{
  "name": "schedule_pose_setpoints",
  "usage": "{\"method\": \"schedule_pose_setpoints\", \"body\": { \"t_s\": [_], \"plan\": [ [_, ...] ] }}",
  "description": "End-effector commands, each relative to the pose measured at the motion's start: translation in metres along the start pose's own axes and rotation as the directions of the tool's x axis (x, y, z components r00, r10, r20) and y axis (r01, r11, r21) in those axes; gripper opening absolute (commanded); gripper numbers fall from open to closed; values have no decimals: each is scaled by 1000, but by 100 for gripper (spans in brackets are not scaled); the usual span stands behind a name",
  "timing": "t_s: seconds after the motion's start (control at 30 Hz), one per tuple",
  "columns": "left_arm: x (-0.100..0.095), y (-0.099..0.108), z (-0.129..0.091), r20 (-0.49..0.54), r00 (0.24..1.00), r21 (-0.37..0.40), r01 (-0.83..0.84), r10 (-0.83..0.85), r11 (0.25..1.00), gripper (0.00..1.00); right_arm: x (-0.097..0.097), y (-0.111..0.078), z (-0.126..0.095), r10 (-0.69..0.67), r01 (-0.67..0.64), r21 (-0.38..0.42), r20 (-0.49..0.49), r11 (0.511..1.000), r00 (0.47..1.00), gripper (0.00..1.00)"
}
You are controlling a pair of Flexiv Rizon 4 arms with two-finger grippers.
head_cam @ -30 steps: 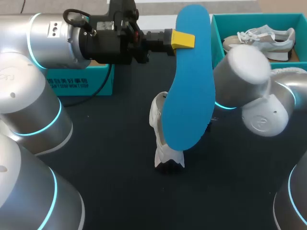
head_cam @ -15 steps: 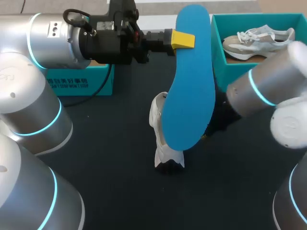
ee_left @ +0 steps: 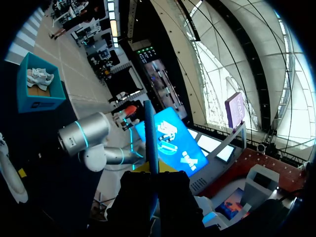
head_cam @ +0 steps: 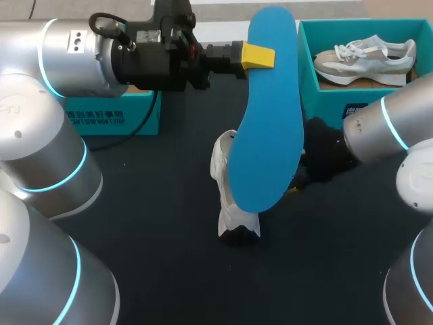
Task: Take the shoe out of the shoebox, open the shoe tongue, remove and reinsert the insole, then place the shoe into the shoebox
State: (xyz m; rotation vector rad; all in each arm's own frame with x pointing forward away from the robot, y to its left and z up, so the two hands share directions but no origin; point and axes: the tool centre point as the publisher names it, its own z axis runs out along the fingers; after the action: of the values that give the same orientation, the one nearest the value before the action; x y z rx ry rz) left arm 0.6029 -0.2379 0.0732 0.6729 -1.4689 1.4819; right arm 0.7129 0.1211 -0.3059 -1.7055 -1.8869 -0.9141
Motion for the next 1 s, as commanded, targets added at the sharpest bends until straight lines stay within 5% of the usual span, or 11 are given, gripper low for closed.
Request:
{"method": "schedule_pose_setpoints", "body": {
  "t_s": [0.03, 0.4, 1.0],
  "plan": [
    [-1, 2, 0, 0, 1000, 3, 0, 0, 1000, 0, 5, -6, -28, 34, -41, -62, -97, 997, 995, 100],
    [-1, 2, 0, 0, 1000, 3, 0, 0, 1000, 0, 13, -1, -70, 86, -111, -54, -344, 992, 935, 100],
    [-1, 2, 0, 0, 1000, 3, 0, 0, 1000, 0, 49, 19, -105, 91, -141, -59, -515, 988, 853, 100]
  ]
}}
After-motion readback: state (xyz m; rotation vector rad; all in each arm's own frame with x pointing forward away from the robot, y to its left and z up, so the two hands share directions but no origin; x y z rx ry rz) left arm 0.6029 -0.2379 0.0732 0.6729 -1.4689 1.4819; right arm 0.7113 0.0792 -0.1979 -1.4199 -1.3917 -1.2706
